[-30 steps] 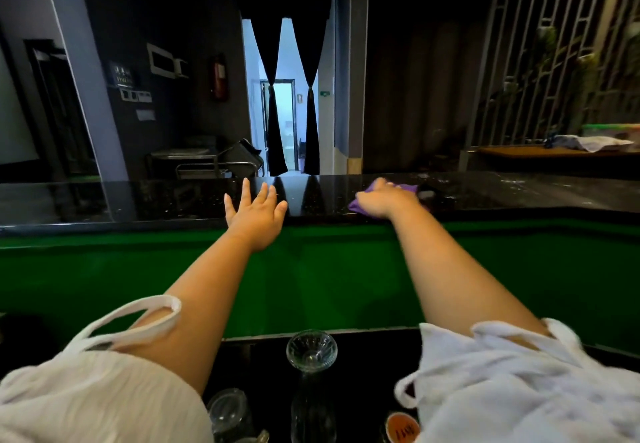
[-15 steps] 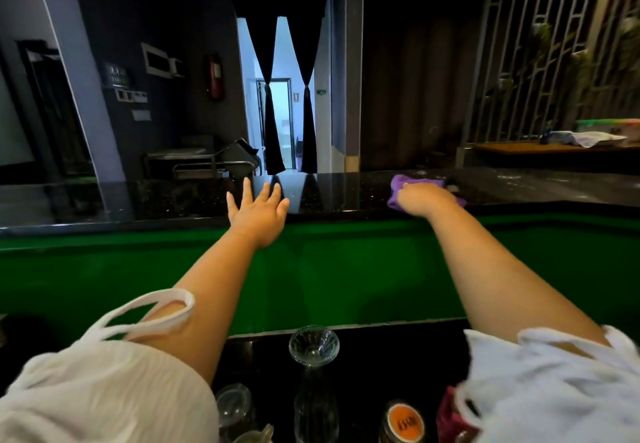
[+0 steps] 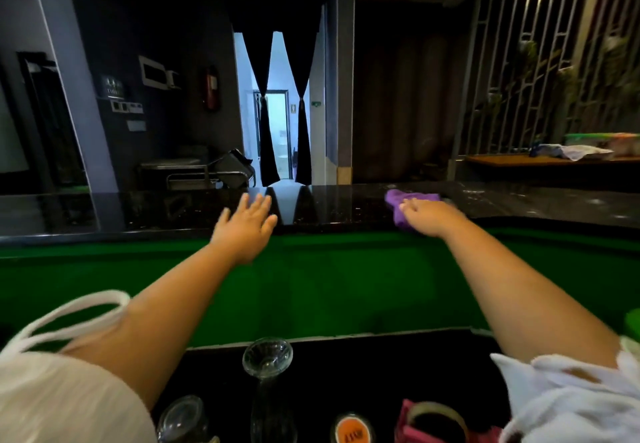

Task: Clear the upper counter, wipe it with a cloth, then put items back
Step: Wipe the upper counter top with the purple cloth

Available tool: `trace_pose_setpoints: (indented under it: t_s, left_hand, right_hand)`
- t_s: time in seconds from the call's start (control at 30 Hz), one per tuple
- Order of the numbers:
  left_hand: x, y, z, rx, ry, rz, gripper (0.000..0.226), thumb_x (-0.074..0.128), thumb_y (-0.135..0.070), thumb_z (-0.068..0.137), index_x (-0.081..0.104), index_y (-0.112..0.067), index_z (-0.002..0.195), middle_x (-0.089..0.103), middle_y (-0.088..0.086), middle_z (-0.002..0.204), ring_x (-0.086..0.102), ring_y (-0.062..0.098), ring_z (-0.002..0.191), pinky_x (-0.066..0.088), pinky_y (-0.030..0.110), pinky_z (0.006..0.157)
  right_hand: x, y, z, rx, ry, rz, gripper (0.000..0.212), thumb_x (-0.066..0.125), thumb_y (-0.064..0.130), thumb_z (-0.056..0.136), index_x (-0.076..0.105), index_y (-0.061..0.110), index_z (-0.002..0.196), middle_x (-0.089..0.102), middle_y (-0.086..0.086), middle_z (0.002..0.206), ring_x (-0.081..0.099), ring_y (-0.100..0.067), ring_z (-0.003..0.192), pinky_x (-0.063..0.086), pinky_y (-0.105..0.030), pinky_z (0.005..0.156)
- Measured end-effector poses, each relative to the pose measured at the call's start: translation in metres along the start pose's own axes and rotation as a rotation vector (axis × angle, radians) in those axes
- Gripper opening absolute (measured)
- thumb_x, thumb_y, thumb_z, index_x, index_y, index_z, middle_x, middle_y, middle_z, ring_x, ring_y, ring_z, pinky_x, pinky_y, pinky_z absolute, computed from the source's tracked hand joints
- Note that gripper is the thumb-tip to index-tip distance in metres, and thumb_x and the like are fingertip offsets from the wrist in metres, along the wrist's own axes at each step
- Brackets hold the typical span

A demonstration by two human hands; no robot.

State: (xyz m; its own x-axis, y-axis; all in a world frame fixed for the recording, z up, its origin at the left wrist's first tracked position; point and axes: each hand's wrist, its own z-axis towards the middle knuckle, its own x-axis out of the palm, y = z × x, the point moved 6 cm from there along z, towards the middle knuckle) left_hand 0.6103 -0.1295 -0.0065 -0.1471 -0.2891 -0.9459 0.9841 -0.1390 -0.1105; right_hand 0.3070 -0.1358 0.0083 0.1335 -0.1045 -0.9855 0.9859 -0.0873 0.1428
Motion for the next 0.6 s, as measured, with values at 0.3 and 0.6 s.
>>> trace_pose_setpoints:
  t_s: [0.3, 0.6]
  left_hand:
    - [0.018, -0.059, 0.017, -0.085, -0.094, -0.029, 0.053, 0.013, -0.038, 0.102, 0.014, -0.018, 0.151, 0.009, -0.005, 0.159, -0.009, 0.020, 0.147, 0.000, 0.041, 0.120]
    - [0.022, -0.059, 0.018, -0.171, -0.004, -0.026, 0.053, 0.014, -0.036, 0.102, 0.010, -0.018, 0.151, 0.003, -0.004, 0.160, -0.010, 0.023, 0.147, 0.001, 0.042, 0.119]
  right_hand:
    - [0.015, 0.089, -0.015, -0.377, -0.065, 0.064, 0.045, 0.024, 0.022, 0.101, 0.039, 0.013, 0.142, 0.032, -0.007, 0.153, 0.036, -0.028, 0.137, 0.033, -0.048, 0.110]
    - [-0.004, -0.050, 0.012, -0.216, 0.051, -0.034, 0.043, 0.024, 0.009, 0.102, 0.032, 0.005, 0.144, 0.029, -0.011, 0.154, 0.033, -0.025, 0.139, 0.023, -0.039, 0.117]
